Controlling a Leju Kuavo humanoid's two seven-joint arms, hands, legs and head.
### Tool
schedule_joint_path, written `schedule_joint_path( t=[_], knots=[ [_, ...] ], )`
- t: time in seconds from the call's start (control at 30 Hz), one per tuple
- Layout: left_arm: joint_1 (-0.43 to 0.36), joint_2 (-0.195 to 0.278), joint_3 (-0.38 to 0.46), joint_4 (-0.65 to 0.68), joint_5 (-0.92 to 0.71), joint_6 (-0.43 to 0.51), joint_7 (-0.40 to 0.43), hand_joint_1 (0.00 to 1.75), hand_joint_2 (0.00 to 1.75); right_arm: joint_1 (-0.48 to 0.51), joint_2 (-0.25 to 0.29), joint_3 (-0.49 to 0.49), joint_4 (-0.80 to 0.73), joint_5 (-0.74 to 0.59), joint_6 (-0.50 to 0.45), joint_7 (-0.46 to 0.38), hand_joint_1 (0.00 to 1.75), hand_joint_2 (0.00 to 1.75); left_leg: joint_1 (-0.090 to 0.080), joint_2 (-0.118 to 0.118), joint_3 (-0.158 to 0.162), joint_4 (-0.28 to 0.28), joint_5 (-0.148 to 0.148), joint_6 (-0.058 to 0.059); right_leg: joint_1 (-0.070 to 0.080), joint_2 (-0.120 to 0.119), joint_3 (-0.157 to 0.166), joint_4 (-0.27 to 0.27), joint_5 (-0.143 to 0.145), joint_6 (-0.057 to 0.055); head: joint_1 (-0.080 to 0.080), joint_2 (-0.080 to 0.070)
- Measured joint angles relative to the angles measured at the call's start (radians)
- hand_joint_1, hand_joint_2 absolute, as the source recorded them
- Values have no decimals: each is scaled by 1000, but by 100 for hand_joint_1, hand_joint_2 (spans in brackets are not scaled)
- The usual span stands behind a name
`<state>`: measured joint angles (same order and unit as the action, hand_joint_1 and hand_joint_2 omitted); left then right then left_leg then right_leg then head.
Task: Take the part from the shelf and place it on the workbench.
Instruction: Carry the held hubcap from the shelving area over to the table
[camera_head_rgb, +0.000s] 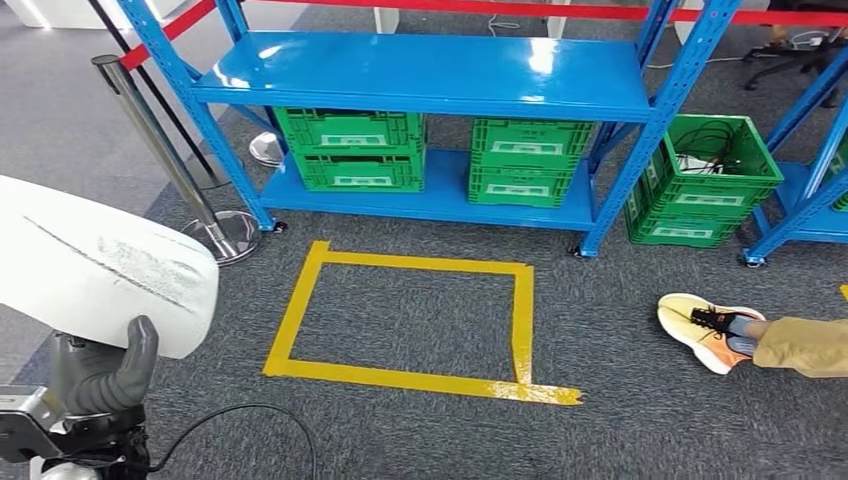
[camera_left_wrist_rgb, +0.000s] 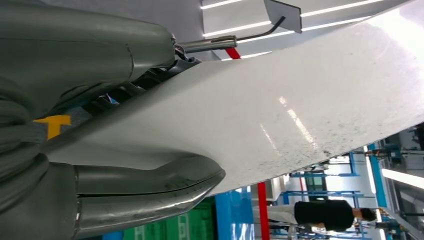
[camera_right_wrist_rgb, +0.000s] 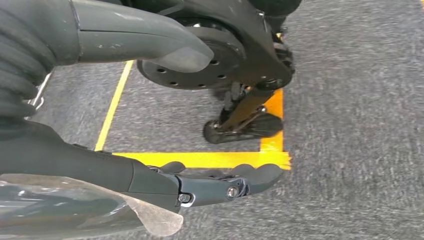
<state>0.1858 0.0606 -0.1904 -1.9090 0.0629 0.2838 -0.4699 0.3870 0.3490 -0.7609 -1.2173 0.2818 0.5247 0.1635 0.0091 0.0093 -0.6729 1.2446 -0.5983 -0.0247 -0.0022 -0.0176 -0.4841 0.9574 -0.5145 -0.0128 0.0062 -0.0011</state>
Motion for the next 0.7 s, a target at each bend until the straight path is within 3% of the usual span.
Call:
schedule_joint_path(
  t=[0.03,0.07,0.1,0.13,0.2,0.27,0.3,0.37,0.4,0.47,0.53,0.57,0.6,0.67,0.7],
  knots=[
    [0,0,0,0,0,0,0,175,175,0,0,0,0,3,1,-1,0,175,0,0,8,40,4,0,2,-6,-16,6,11,-1,0,0],
    [0,0,0,1,-1,0,0,175,175,0,0,0,0,6,3,-2,0,175,0,0,26,50,29,2,4,-12,-32,14,20,-1,0,0],
    [0,0,0,1,-1,0,1,175,175,0,0,0,0,9,6,-3,0,175,0,2,61,21,61,5,6,-19,-50,23,28,0,0,0],
    [0,0,0,1,-3,-1,1,175,175,0,0,0,0,12,8,-5,0,175,-2,12,110,-39,80,10,8,-27,-67,33,34,1,0,0],
    [-1,0,0,1,-7,-2,1,175,175,1,0,0,0,17,13,-9,0,175,-9,38,211,-192,68,21,10,-41,-88,47,44,8,1,0],
    [-2,0,0,1,-11,-4,0,175,175,1,0,0,0,20,15,-11,0,175,-18,45,248,-269,42,33,9,-58,-96,50,56,18,1,0],
    [-1,0,0,1,-14,-4,0,175,175,0,0,1,0,20,16,-12,0,175,-19,38,243,-278,46,39,8,-65,-98,49,62,24,1,0],
    [1,-1,0,1,-20,-2,-1,175,175,0,0,1,0,20,17,-13,0,175,-18,24,225,-284,67,53,4,-48,-113,68,43,37,2,0],
    [1,-2,0,1,-23,-1,-1,175,175,1,0,1,0,20,17,-13,0,175,-16,18,213,-286,79,58,2,-29,-128,104,11,43,2,0],
    [2,-2,0,1,-28,1,-2,175,175,4,0,1,0,19,16,-14,0,175,-17,3,186,-284,100,65,0,5,-169,226,-76,48,3,0],
    [5,-2,0,2,-31,2,-4,175,175,6,0,1,0,18,16,-14,0,175,-19,-14,159,-281,121,66,0,13,-184,314,-120,48,3,0],
    [6,-2,0,3,-32,3,-4,175,175,6,0,1,0,17,16,-14,0,175,-20,-24,147,-280,130,64,0,15,-164,304,-114,47,3,0],
    [8,-2,0,3,-32,4,-5,175,175,7,0,1,0,16,16,-14,0,175,-20,-34,137,-277,138,63,0,19,-122,252,-92,45,2,0],
    [8,-3,1,3,-33,5,-7,175,175,6,0,2,-1,15,16,-14,0,175,-21,-53,121,-267,149,57,-1,54,-21,96,-47,40,3,0],
    [7,-3,1,3,-33,6,-8,175,175,6,0,2,-1,15,15,-14,0,175,-22,-62,113,-261,154,52,-2,71,11,39,-37,37,2,0]
  ],
)
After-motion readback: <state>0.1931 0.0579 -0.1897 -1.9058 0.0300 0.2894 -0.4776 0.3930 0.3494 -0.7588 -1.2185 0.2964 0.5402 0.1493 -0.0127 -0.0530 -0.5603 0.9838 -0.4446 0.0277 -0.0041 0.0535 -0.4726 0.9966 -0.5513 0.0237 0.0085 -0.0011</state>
